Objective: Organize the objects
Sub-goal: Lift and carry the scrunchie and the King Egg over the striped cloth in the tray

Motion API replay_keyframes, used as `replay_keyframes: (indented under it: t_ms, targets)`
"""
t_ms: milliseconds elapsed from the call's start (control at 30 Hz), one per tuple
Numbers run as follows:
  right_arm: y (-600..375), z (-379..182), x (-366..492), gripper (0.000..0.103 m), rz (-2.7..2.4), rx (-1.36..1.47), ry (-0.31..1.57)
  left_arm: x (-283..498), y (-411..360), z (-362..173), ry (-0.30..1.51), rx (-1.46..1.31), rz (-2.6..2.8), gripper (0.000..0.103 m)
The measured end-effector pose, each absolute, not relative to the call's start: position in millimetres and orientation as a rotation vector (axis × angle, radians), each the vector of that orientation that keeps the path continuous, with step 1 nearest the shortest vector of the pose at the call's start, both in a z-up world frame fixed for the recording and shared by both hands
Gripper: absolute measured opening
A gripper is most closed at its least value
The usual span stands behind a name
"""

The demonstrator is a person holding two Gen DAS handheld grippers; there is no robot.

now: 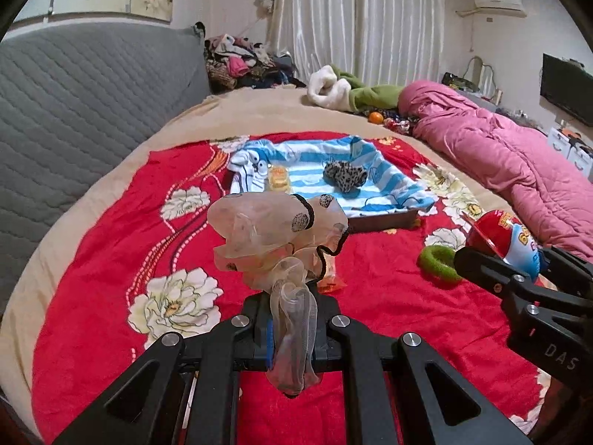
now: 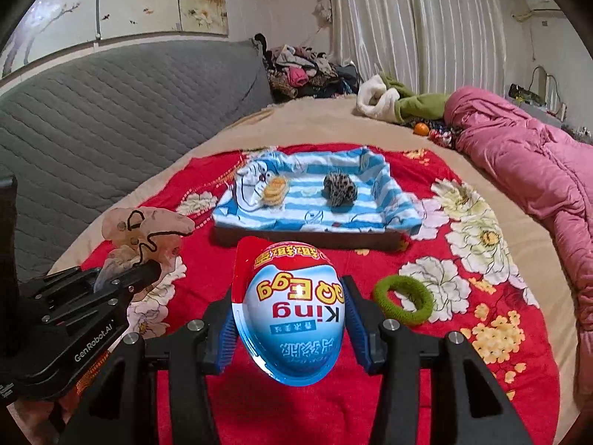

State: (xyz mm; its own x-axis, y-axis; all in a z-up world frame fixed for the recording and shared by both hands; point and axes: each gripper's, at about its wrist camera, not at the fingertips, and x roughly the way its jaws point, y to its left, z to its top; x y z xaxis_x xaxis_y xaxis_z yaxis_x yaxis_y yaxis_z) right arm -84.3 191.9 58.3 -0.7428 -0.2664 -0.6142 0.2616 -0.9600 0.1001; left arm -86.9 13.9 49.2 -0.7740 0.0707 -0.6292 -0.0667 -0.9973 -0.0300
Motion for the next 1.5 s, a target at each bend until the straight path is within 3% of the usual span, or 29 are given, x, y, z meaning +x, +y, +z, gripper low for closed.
replay_keyframes:
  t_ms: [1500]
  targets:
    - [202.5, 114.0, -99.3, 0.050, -2.755, 0.739, -0.035, -116.8, 34.9, 99.1, 0.015, -0.886, 2.915, 0.012]
